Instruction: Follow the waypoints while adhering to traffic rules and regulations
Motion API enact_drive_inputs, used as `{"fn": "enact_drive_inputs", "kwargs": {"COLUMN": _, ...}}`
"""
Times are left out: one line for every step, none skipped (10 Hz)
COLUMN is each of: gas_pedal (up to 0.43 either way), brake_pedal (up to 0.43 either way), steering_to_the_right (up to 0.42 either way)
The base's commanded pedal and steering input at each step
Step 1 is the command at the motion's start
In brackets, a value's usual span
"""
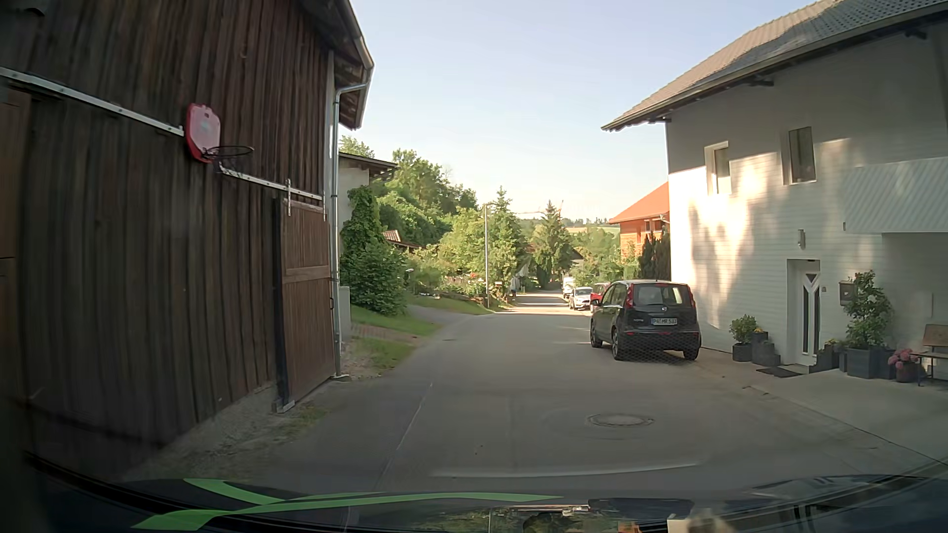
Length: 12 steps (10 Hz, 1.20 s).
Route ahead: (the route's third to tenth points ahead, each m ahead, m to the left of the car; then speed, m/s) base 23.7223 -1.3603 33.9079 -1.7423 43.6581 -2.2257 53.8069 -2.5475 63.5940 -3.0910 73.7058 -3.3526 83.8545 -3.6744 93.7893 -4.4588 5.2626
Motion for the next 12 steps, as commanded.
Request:
{"fn": "enact_drive_inputs", "kwargs": {"gas_pedal": 0.0, "brake_pedal": 0.11, "steering_to_the_right": -0.01}}
{"fn": "enact_drive_inputs", "kwargs": {"gas_pedal": 0.0, "brake_pedal": 0.098, "steering_to_the_right": -0.01}}
{"fn": "enact_drive_inputs", "kwargs": {"gas_pedal": 0.0, "brake_pedal": 0.091, "steering_to_the_right": -0.01}}
{"fn": "enact_drive_inputs", "kwargs": {"gas_pedal": 0.0, "brake_pedal": 0.079, "steering_to_the_right": -0.01}}
{"fn": "enact_drive_inputs", "kwargs": {"gas_pedal": 0.0, "brake_pedal": 0.079, "steering_to_the_right": -0.011}}
{"fn": "enact_drive_inputs", "kwargs": {"gas_pedal": 0.0, "brake_pedal": 0.079, "steering_to_the_right": -0.011}}
{"fn": "enact_drive_inputs", "kwargs": {"gas_pedal": 0.0, "brake_pedal": 0.079, "steering_to_the_right": -0.012}}
{"fn": "enact_drive_inputs", "kwargs": {"gas_pedal": 0.0, "brake_pedal": 0.079, "steering_to_the_right": -0.011}}
{"fn": "enact_drive_inputs", "kwargs": {"gas_pedal": 0.0, "brake_pedal": 0.079, "steering_to_the_right": -0.011}}
{"fn": "enact_drive_inputs", "kwargs": {"gas_pedal": 0.0, "brake_pedal": 0.079, "steering_to_the_right": -0.011}}
{"fn": "enact_drive_inputs", "kwargs": {"gas_pedal": 0.0, "brake_pedal": 0.079, "steering_to_the_right": -0.009}}
{"fn": "enact_drive_inputs", "kwargs": {"gas_pedal": 0.0, "brake_pedal": 0.079, "steering_to_the_right": -0.008}}
